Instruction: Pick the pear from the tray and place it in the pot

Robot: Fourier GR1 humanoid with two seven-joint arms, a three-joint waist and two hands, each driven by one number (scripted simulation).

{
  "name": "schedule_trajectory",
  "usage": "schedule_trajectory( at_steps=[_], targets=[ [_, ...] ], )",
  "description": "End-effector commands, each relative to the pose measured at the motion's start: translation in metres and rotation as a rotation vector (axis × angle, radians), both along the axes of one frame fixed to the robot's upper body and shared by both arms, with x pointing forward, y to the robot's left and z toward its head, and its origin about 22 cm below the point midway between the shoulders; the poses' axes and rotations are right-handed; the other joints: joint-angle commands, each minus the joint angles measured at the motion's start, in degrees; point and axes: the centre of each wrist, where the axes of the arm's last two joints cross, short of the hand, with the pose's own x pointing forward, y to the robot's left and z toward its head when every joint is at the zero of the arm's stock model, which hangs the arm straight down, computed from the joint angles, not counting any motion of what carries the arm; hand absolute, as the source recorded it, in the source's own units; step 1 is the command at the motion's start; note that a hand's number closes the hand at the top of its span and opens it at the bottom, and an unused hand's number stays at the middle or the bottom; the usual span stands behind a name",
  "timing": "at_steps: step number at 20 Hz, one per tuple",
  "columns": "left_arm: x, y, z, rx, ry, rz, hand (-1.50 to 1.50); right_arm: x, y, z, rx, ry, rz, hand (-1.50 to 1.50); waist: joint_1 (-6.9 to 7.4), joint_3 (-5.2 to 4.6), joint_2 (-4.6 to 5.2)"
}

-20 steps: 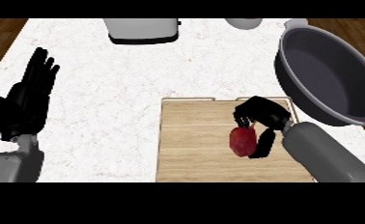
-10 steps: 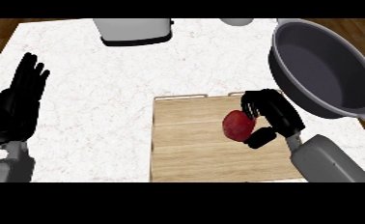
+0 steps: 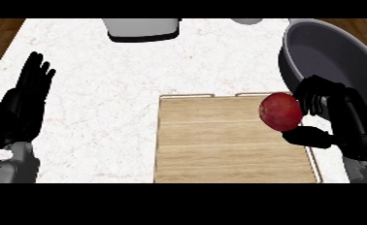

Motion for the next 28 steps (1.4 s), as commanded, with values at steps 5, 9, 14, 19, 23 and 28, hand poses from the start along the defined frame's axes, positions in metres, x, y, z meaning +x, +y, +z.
schedule_trajectory(
  at_steps=[5,9,14,19,23,28],
  targets=[
    [0.011,-0.024,0.009,0.002,-0.028,-0.056,0.0,-0.035,-0.066,0.04,0.089,-0.036,-0.185,1.5,3.1,0.21,1.07],
    [0.029,-0.02,0.006,-0.004,-0.022,-0.069,0.0,-0.006,-0.072,0.033,0.096,-0.013,-0.219,1.5,4.18,0.17,1.25],
    [0.014,-0.037,0.005,-0.004,-0.046,-0.098,0.0,0.02,-0.116,0.023,0.133,-0.004,-0.259,1.5,4.64,0.2,1.3],
    [0.021,-0.03,0.016,-0.004,-0.032,-0.104,0.0,0.03,-0.142,0.016,-0.113,-0.094,-0.359,1.5,5.55,0.2,1.66],
    [0.019,-0.017,0.003,-0.005,-0.018,-0.107,0.0,0.047,-0.16,-0.007,-0.223,-0.083,-0.482,1.5,5.81,0.19,1.68],
    [0.029,-0.034,0.017,-0.012,-0.025,-0.097,0.0,0.075,-0.188,-0.04,-0.222,-0.033,-0.462,1.5,5.68,0.27,1.62]
  ],
)
